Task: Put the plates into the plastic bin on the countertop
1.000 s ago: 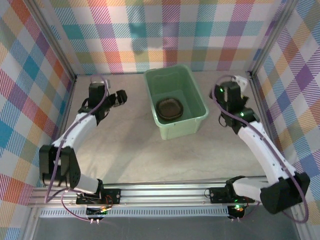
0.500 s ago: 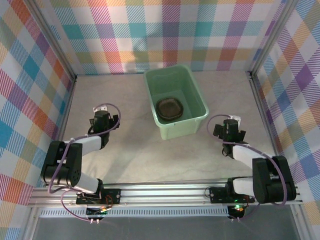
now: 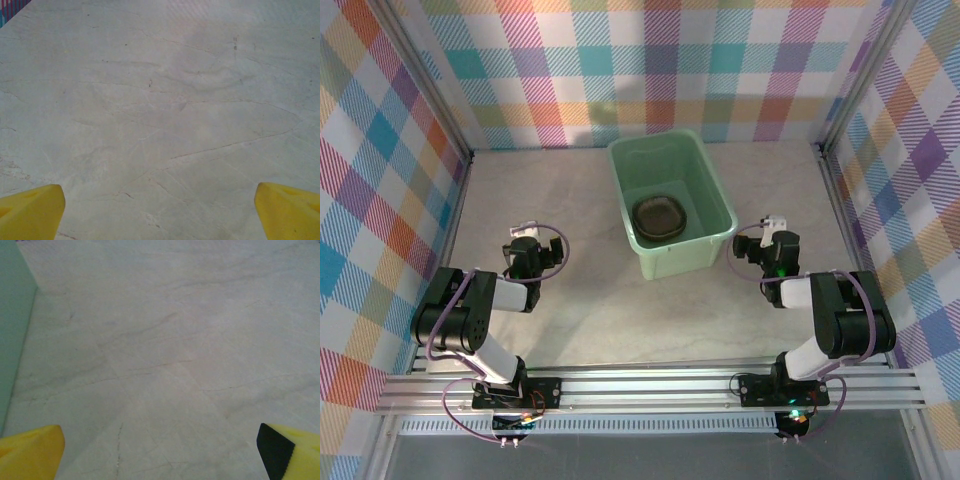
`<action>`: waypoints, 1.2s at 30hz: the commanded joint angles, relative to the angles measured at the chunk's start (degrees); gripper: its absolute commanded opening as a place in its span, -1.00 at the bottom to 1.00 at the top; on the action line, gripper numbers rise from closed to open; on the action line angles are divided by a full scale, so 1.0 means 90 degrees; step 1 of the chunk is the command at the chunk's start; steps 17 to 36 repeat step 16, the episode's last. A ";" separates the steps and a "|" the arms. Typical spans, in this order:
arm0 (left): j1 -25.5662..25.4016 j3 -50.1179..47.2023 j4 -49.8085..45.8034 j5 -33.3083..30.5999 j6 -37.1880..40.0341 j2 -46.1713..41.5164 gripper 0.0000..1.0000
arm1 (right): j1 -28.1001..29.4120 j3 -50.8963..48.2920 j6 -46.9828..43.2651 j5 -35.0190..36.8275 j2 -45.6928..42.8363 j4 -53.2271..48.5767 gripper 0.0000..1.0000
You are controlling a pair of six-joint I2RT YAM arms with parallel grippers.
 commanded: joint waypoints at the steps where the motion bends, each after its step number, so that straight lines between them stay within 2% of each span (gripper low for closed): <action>1: 0.0015 0.0083 0.0392 0.0094 0.0075 -0.0065 0.95 | -0.0145 0.0183 -0.0040 -0.0528 0.0006 0.0198 0.98; 36: 0.0030 0.0107 0.0351 0.0149 0.0068 -0.0065 0.99 | -0.0159 0.0180 -0.0050 -0.0577 0.0004 0.0185 0.98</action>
